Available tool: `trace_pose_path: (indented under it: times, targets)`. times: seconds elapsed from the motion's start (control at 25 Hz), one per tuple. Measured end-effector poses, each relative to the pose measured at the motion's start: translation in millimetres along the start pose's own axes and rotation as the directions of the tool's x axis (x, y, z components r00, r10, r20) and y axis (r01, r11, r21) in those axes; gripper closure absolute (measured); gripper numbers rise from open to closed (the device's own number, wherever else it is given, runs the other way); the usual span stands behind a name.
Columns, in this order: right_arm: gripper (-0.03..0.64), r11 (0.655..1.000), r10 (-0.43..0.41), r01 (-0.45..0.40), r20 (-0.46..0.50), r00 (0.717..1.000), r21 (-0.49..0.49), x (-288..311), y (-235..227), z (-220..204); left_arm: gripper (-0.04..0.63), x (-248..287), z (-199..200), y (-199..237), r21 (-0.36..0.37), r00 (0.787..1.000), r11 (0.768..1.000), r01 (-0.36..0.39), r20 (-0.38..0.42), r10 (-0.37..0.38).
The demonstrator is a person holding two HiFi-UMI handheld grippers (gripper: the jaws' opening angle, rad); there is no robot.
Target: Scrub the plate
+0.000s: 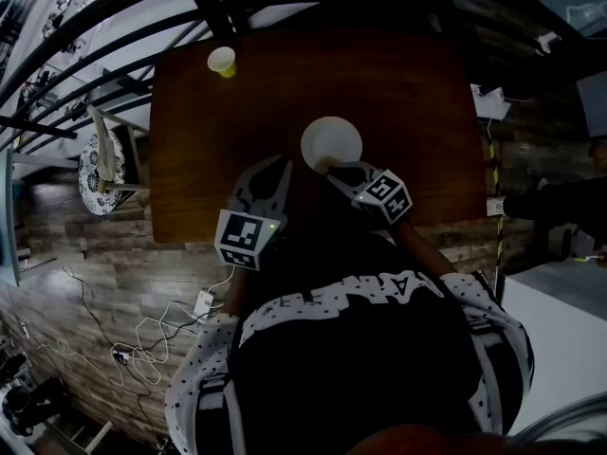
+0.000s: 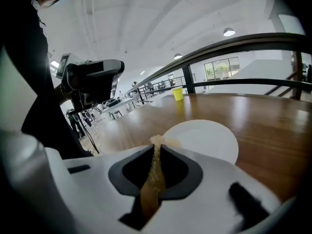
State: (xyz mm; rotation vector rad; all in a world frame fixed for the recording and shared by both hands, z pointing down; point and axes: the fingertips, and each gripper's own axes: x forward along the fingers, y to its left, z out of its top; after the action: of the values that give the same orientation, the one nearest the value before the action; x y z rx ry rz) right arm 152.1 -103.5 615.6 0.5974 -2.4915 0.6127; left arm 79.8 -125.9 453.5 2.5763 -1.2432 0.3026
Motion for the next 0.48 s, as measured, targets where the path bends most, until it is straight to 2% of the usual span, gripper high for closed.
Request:
trace_pose_path:
  times: [0.48]
  targets:
    - [0.568,1.000,0.021,-0.021,0.015,1.000,0.001,-2.7,6.8,-1.4,0.580,4.2,0.8,-1.7,0.003,1.000,1.000,-0.004,-0.009,0.004]
